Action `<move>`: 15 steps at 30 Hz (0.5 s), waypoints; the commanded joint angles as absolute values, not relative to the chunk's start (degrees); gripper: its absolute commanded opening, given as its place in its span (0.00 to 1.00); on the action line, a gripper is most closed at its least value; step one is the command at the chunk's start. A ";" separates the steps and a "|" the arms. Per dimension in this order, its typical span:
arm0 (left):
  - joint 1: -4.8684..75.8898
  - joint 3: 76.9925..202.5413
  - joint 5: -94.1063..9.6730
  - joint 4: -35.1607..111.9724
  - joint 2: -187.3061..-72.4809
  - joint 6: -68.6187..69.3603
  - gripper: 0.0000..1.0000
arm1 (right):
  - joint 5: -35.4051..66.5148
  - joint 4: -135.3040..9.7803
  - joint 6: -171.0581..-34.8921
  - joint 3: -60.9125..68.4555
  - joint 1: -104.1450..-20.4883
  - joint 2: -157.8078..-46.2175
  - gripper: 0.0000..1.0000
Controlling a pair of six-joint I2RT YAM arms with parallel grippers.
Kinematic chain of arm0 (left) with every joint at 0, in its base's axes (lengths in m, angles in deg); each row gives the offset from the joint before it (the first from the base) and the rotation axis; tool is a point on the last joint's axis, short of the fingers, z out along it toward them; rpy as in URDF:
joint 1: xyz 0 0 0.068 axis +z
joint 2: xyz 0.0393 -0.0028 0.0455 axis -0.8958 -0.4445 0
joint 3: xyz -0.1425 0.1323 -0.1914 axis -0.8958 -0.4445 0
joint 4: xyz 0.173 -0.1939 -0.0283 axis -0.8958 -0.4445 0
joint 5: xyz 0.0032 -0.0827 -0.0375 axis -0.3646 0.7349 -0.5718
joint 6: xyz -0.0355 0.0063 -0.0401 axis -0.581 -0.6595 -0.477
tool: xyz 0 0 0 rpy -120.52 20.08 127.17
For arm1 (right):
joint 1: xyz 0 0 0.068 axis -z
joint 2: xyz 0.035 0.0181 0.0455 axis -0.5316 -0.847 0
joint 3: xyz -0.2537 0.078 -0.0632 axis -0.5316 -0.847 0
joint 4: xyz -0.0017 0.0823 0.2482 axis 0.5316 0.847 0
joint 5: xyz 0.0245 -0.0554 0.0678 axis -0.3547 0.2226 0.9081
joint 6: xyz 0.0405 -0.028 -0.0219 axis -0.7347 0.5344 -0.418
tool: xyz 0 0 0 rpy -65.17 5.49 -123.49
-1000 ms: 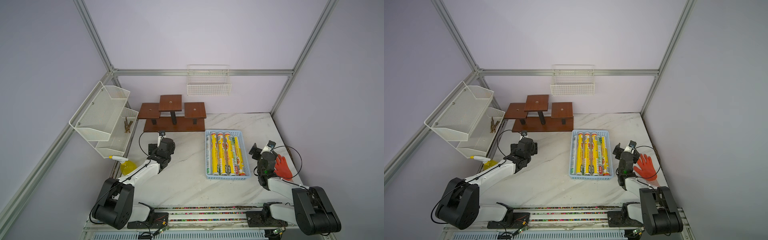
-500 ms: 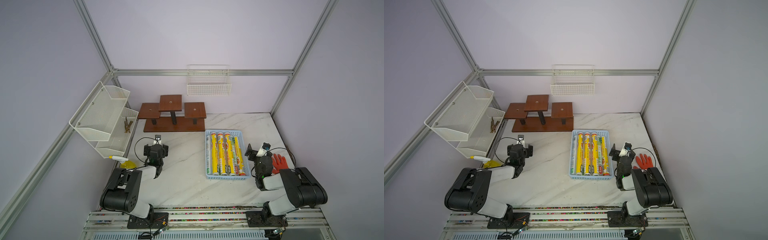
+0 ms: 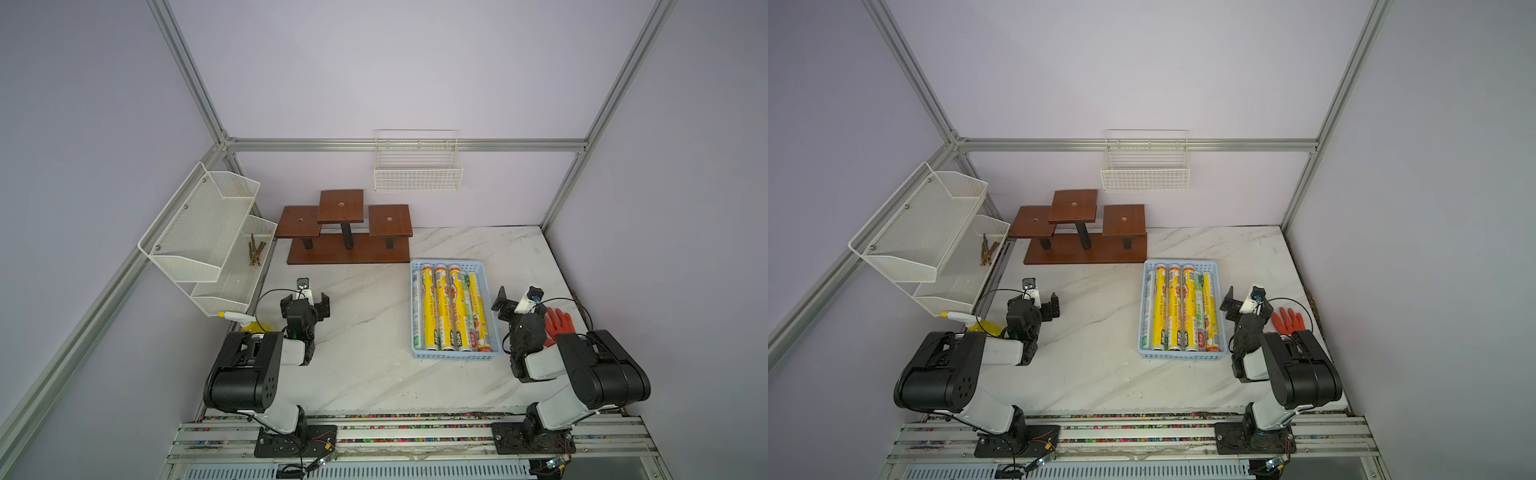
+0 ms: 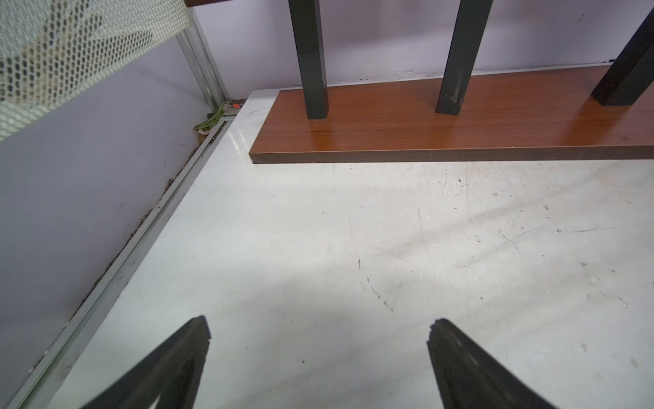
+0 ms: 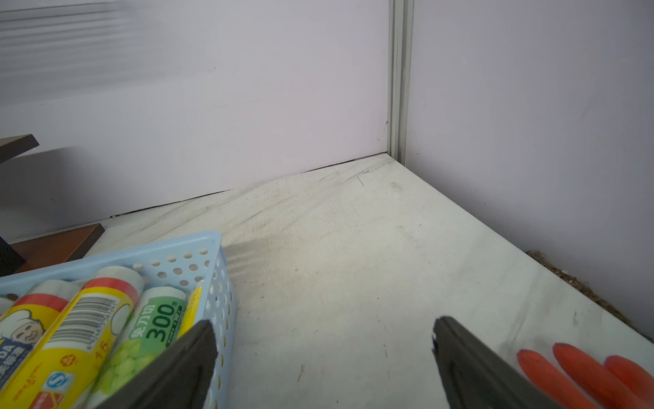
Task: Put the plastic wrap into the basket
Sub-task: Reset both arms
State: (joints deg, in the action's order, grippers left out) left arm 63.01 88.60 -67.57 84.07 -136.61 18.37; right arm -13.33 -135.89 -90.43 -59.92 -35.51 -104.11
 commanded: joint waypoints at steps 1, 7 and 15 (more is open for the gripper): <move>63.52 89.07 -65.57 87.24 -136.28 17.02 1.00 | -7.01 -128.57 -87.64 -55.96 -35.81 -103.83 1.00; 63.52 89.05 -65.70 87.30 -136.20 17.06 1.00 | -11.05 -130.43 -88.56 -56.84 -35.76 -103.85 1.00; 63.55 88.10 -68.34 89.02 -136.10 15.91 1.00 | -12.84 -131.85 -89.34 -57.51 -35.76 -104.07 1.00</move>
State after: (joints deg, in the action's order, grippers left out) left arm 63.23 88.29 -69.54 85.32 -136.61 16.42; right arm -11.65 -131.17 -89.16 -57.04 -35.69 -104.11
